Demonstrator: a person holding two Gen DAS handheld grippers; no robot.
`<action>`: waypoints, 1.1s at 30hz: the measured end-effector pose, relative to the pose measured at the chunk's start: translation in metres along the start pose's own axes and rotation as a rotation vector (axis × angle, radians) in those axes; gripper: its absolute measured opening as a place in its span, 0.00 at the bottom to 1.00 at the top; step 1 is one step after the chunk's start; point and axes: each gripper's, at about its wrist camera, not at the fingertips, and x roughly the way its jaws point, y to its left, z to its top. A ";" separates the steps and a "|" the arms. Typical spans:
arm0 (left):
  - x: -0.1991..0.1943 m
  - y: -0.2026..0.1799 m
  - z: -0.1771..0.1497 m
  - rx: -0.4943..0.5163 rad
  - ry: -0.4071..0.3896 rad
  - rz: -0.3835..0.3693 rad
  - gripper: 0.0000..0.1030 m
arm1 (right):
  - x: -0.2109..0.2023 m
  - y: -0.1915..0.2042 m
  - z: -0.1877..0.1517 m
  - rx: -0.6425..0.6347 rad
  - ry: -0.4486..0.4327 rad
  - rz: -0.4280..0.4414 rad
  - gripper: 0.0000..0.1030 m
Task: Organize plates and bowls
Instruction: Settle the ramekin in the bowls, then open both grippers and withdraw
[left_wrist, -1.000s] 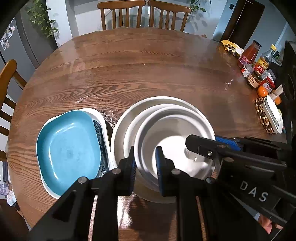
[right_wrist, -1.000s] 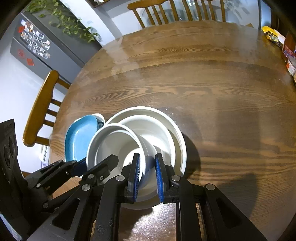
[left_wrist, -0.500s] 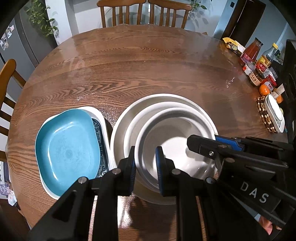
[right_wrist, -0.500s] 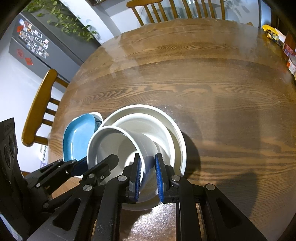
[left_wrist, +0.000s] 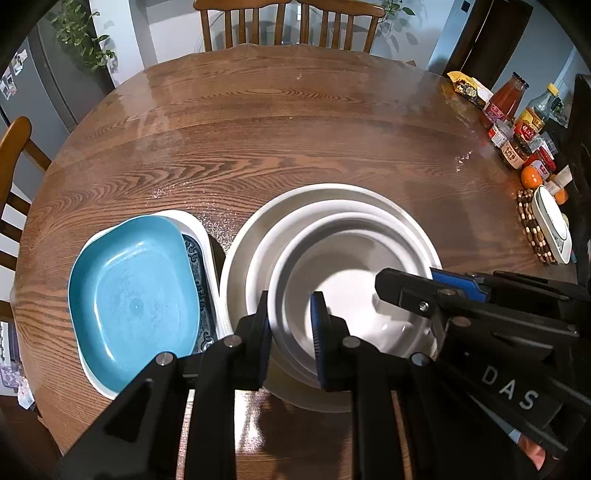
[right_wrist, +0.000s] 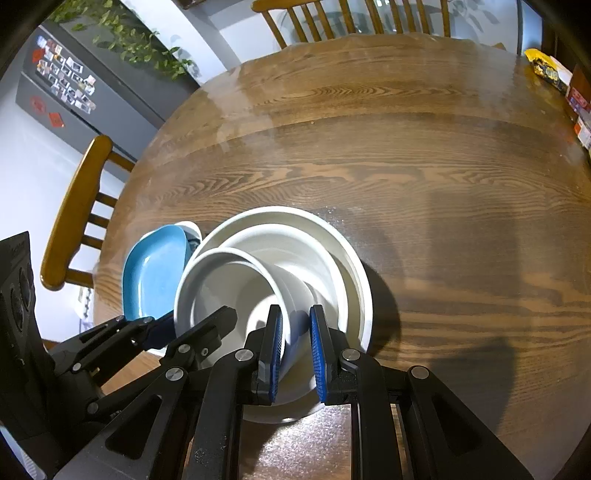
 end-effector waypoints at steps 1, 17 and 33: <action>0.000 0.000 0.000 -0.001 0.001 0.000 0.16 | 0.000 0.000 0.000 0.001 0.000 0.000 0.18; 0.003 0.001 0.003 -0.001 0.007 0.004 0.16 | 0.002 -0.001 0.001 0.004 0.001 0.000 0.18; 0.007 -0.001 0.004 -0.001 0.011 0.018 0.16 | 0.002 -0.005 0.001 0.022 -0.006 -0.002 0.18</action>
